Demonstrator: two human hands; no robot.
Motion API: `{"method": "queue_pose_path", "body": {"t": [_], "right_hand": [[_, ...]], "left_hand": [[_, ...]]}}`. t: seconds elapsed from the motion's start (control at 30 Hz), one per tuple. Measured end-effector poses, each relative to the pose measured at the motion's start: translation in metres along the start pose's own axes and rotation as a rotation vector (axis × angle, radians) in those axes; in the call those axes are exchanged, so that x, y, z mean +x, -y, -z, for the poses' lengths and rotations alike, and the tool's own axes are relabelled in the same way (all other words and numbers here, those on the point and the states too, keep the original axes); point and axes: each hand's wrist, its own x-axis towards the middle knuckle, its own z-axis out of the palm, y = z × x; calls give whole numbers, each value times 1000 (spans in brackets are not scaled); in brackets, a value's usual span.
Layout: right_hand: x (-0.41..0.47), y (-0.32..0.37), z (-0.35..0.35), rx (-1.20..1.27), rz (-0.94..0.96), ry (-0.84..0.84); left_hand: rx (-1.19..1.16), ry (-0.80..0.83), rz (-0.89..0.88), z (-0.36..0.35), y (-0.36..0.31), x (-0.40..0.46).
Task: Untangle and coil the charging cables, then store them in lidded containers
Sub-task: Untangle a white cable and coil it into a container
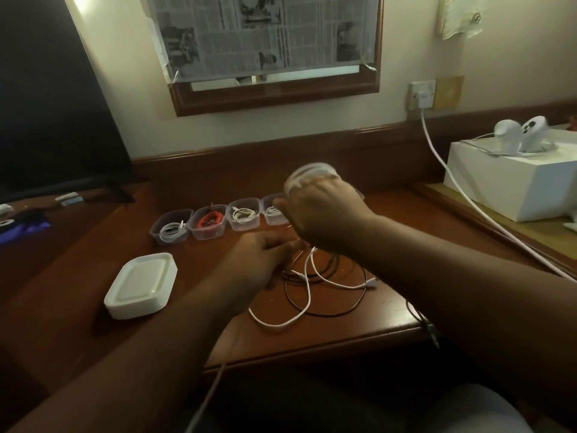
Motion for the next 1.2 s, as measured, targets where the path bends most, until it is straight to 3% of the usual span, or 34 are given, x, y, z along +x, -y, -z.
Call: {"method": "queue_pose_path", "body": {"t": [0.07, 0.1, 0.17, 0.23, 0.3, 0.4, 0.47, 0.57, 0.67, 0.73, 0.77, 0.83, 1.0, 1.1, 1.2], "right_hand": [[-9, 2, -11, 140, -111, 257], [-10, 3, -13, 329, -176, 405], [-15, 2, -10, 954, -289, 714], [-20, -4, -3, 1621, -239, 904], [-22, -2, 5, 2096, -145, 888], [-17, 16, 18, 2429, -162, 517], [-13, 26, 23, 2312, -286, 128], [-11, 32, 22, 1618, -345, -168], [-15, 38, 15, 620, -128, -96], [-17, 36, 9, 236, -16, 32], [-18, 33, 5, 169, 3, 90], [-17, 30, -1, 209, -46, 201], [-18, 26, -1, 510, -220, 450], [-22, 20, 2, 687, -244, 588], [-29, 11, 8, 1132, -251, 735]], "left_hand": [[189, -22, -118, 14, -3, 3], [242, -41, -174, 21, -4, 4], [204, -75, -211, 28, -6, 6], [-78, -87, -171, 26, -4, 4], [-375, -89, -136, 17, -4, 1], [-566, -73, -39, -3, -7, -7], [-570, -79, 67, -12, -9, -9], [-450, -25, 67, -17, -9, -14], [-108, 15, -31, -11, -9, -16], [189, 9, -162, 0, -7, -14], [343, 2, -248, 6, -5, -11], [572, -19, -401, 15, 0, -8], [744, -175, -644, 23, 6, -8], [644, -214, -667, 30, 7, -6], [446, -150, -617, 31, 8, -5]]}}
